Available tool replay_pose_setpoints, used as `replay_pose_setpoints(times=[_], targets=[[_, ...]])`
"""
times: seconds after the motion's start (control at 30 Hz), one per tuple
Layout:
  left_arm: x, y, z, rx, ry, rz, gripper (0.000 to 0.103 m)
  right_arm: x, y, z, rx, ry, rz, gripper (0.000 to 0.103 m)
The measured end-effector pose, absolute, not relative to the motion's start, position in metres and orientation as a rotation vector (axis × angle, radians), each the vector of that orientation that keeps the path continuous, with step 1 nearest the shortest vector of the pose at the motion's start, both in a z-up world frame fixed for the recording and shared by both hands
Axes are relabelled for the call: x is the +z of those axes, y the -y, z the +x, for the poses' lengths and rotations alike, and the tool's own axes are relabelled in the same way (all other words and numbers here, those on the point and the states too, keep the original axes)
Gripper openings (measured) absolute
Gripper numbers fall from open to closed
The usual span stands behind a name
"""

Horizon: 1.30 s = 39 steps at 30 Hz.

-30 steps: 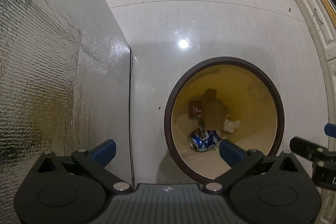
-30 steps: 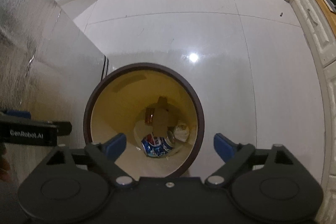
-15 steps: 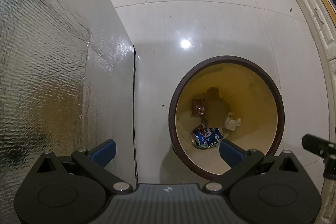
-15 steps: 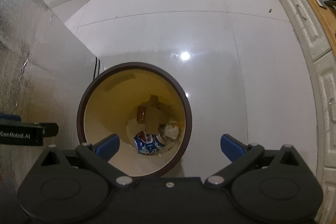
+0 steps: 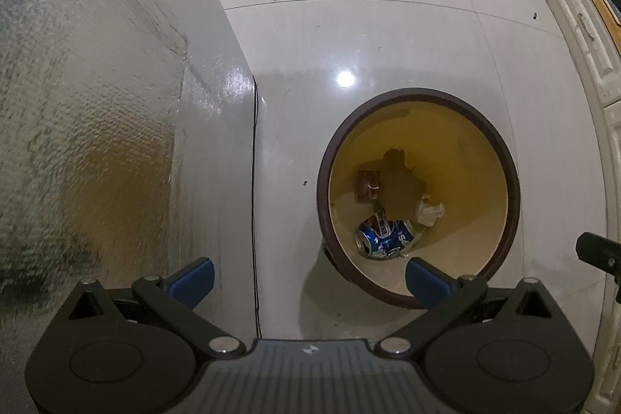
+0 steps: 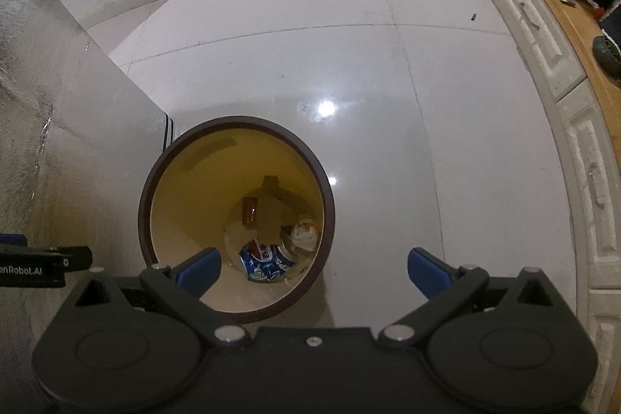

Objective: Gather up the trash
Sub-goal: 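Raise both open tools away from the bin back toward the table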

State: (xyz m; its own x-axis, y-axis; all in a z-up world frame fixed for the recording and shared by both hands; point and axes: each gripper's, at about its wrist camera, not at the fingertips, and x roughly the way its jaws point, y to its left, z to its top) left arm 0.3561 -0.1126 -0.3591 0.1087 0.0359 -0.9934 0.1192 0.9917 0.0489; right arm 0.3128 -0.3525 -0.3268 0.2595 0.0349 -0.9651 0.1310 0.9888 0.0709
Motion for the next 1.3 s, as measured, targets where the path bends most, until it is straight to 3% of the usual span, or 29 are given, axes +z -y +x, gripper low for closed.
replay_pose_setpoints(times=[0.63,1.3], targets=[[-0.270,0.110,0.316,-0.088,-1.276,0.127,0.103,-0.256,0.360,0.270,-0.075,-1.169,0.141,0.103],[-0.148,0.114,0.265,-0.123,-0.982,0.081,0.103,-0.141,0.374,0.215,-0.090,-0.853,0.157,0.103]])
